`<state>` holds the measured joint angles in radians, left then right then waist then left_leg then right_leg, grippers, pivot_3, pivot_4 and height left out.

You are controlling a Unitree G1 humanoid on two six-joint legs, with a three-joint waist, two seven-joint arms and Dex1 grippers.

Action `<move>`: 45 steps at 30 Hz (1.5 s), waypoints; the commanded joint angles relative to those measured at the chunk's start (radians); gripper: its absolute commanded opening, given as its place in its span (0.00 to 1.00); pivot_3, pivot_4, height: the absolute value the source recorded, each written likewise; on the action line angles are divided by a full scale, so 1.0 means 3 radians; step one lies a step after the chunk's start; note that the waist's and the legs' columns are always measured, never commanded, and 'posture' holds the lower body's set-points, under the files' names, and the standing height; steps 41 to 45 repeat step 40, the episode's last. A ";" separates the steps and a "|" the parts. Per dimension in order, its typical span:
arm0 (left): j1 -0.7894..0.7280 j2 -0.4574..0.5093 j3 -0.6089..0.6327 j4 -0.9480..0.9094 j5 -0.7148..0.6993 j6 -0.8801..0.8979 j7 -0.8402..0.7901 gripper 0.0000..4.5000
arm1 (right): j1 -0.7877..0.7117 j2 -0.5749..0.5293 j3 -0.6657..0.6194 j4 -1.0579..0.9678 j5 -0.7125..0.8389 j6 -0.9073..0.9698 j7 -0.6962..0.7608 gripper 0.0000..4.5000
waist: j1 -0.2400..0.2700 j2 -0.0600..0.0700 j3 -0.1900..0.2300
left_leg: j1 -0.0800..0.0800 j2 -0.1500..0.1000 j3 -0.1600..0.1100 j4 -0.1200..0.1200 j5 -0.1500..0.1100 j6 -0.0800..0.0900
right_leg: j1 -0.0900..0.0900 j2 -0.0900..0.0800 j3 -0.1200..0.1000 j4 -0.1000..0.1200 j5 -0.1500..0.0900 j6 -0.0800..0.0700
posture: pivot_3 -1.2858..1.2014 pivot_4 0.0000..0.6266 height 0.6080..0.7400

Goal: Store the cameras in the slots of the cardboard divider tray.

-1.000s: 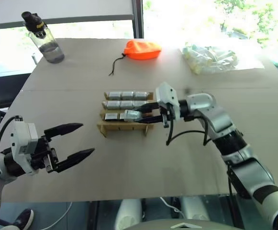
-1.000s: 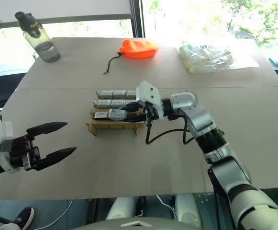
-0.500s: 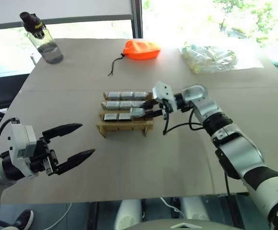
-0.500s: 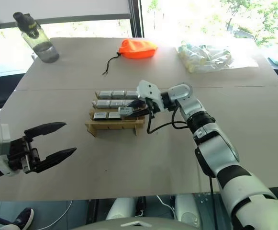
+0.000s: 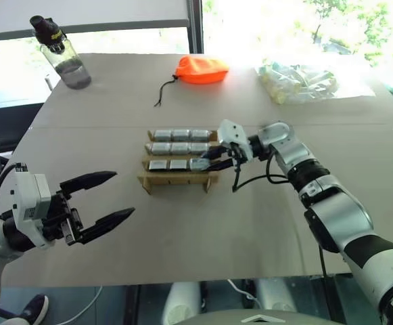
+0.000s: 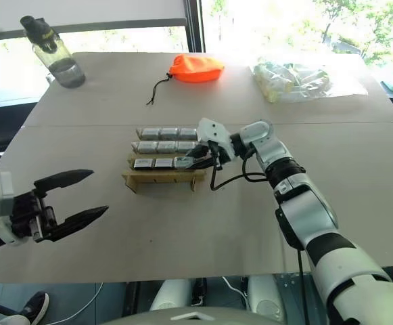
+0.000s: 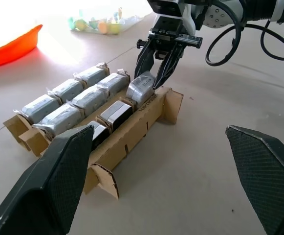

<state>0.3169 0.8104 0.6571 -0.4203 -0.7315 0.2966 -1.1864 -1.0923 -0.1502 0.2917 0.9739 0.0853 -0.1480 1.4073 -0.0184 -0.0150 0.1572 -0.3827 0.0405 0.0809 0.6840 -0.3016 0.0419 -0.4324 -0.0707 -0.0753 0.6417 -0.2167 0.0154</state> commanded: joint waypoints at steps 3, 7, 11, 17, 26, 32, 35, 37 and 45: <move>-0.0008 0.0033 0.0016 -0.0042 -0.0037 -0.0004 -0.0029 1.00 | -0.0073 -0.0007 -0.0166 -0.0082 0.0057 0.0131 -0.0002 0.66 | -0.0006 0.0001 0.0001 | -0.0001 0.0000 -0.0001 0.0000 0.0000 0.0000 | 0.0000 0.0000 -0.0001 0.0000 0.0000 0.0000 | 0.52 0.24 1.00; 0.0030 0.0009 0.0027 -0.0074 -0.0041 0.0003 -0.0026 1.00 | 0.0005 -0.0122 -0.0256 -0.0402 0.0194 0.0340 0.0201 1.00 | -0.0008 0.0002 0.0001 | -0.0001 0.0001 -0.0001 0.0000 0.0000 0.0000 | 0.0000 0.0000 -0.0001 -0.0001 0.0000 0.0000 | 0.52 0.24 1.00; 0.0186 -0.0141 -0.0029 -0.0272 -0.0113 0.0023 0.0035 1.00 | 0.0287 -0.0382 -0.0355 -0.0998 0.0386 0.0659 0.0340 1.00 | -0.0003 0.0001 0.0001 | -0.0003 0.0001 -0.0002 0.0000 0.0000 0.0000 | 0.0000 -0.0003 0.0000 -0.0003 0.0000 0.0000 | 0.52 0.24 1.00; 0.0495 -0.0623 -0.0546 -0.0667 0.0082 0.0025 0.0493 1.00 | 0.1348 -0.0892 -0.0717 -0.2450 0.0759 0.1222 -0.0033 1.00 | 0.0029 0.0001 0.0000 | -0.0003 0.0000 -0.0013 0.0000 -0.0001 0.0000 | 0.0009 -0.0011 0.0000 -0.0009 0.0000 0.0000 | 0.52 0.24 1.00; 0.0653 -0.1306 -0.1187 -0.0571 0.1155 -0.0357 0.1566 1.00 | 0.3211 -0.1069 -0.1393 -0.3709 0.0886 0.1428 -0.1213 1.00 | 0.0030 0.0001 -0.0001 | 0.0007 -0.0001 -0.0011 0.0001 -0.0009 0.0020 | 0.0012 0.0005 0.0010 -0.0003 -0.0001 0.0000 | 0.52 0.24 1.00; 0.0698 -0.1352 -0.1403 -0.0345 0.1318 -0.0613 0.1548 1.00 | 0.3896 -0.1061 -0.1738 -0.3690 0.0845 0.0881 -0.1556 1.00 | 0.0048 -0.0005 -0.0008 | 0.0010 -0.0002 -0.0003 0.0004 -0.0009 0.0022 | 0.0011 0.0008 0.0013 -0.0001 -0.0002 0.0001 | 0.52 0.24 1.00; 0.0631 -0.1320 -0.1430 -0.0175 0.1354 -0.0723 0.1543 1.00 | 0.4249 -0.1013 -0.1785 -0.3791 0.0854 0.0716 -0.1646 1.00 | 0.0051 -0.0008 -0.0009 | 0.0010 0.0001 -0.0002 0.0003 -0.0010 0.0023 | 0.0010 0.0013 0.0013 -0.0002 -0.0002 0.0001 | 0.52 0.24 1.00; 0.0588 -0.1290 -0.1461 -0.0086 0.1371 -0.0813 0.1501 1.00 | 0.4445 -0.0944 -0.1804 -0.3865 0.0887 0.0642 -0.1736 1.00 | 0.0059 -0.0007 -0.0010 | 0.0010 0.0002 -0.0006 0.0001 -0.0010 0.0023 | 0.0010 0.0014 0.0014 -0.0002 -0.0003 0.0001 | 0.52 0.24 1.00; 0.0563 -0.1286 -0.1495 -0.0034 0.1385 -0.0907 0.1487 1.00 | 0.4561 -0.0900 -0.1792 -0.3922 0.0900 0.0584 -0.1837 1.00 | 0.0062 -0.0007 -0.0010 | 0.0010 0.0004 -0.0003 0.0001 -0.0010 0.0023 | 0.0010 0.0016 0.0015 -0.0002 -0.0004 0.0002 | 0.52 0.24 1.00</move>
